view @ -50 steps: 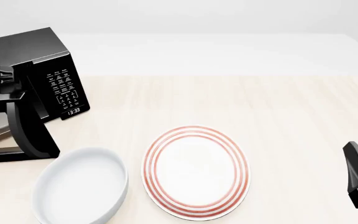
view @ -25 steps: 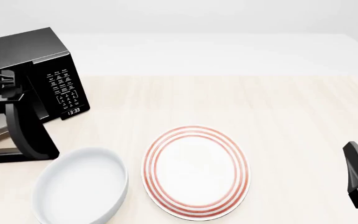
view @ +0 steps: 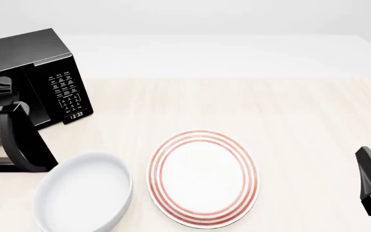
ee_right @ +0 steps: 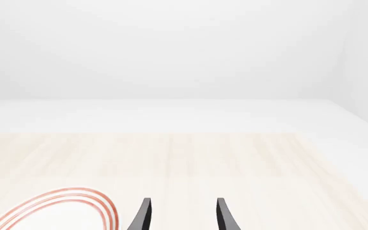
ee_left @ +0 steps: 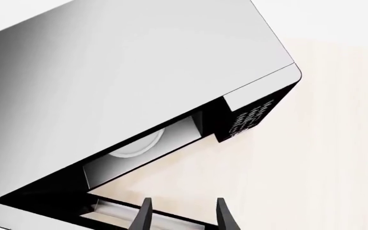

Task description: Open the microwave.

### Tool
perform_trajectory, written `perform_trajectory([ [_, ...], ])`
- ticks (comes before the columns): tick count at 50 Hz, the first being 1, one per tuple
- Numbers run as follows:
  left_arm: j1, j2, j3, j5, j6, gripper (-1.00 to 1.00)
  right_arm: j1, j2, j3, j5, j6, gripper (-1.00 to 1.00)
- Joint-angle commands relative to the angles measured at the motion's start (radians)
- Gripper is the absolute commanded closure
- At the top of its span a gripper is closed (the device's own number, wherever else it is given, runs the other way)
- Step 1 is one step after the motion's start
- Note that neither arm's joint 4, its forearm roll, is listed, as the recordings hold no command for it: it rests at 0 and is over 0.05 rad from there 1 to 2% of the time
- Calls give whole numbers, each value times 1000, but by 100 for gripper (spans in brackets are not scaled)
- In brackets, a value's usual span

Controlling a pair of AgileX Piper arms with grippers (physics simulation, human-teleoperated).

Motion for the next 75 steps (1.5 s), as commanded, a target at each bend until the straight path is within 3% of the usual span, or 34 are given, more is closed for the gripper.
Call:
perform_trajectory([
  [1,11,-17,43,10,-6,-100,0,0,0,0,0,-100],
  [75,46,-166,171,45,-21,-100,0,0,0,0,0,-100],
])
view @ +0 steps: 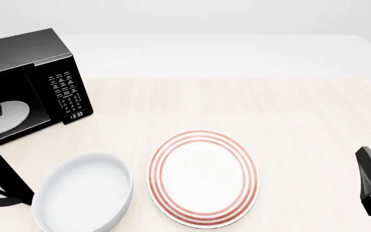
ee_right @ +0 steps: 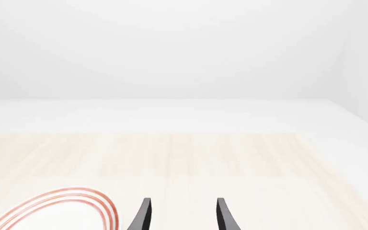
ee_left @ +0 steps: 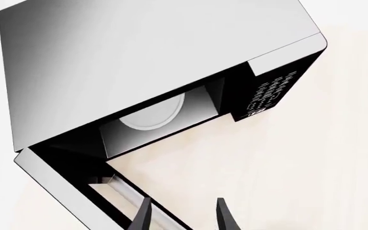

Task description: Open the microwave.

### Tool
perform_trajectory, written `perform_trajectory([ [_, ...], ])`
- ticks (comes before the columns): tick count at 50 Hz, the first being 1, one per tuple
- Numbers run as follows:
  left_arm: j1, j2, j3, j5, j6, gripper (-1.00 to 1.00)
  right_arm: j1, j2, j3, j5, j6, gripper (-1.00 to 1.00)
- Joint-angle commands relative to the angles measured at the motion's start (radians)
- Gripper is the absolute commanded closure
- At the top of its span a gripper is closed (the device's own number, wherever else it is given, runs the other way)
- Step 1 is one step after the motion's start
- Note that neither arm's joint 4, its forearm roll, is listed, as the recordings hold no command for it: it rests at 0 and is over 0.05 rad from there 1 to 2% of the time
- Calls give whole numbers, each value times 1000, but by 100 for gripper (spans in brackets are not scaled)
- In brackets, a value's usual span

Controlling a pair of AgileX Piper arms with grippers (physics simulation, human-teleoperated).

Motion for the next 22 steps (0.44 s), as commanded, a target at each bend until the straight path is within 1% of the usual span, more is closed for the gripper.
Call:
perform_trajectory([
  [1,-5,-3,42,10,19,-100,0,0,0,0,0,-100],
  [17,15,-33,66,22,8,-100,0,0,0,0,0,-100],
  [22,22,-44,61,38,13,-100,0,0,0,0,0,-100],
])
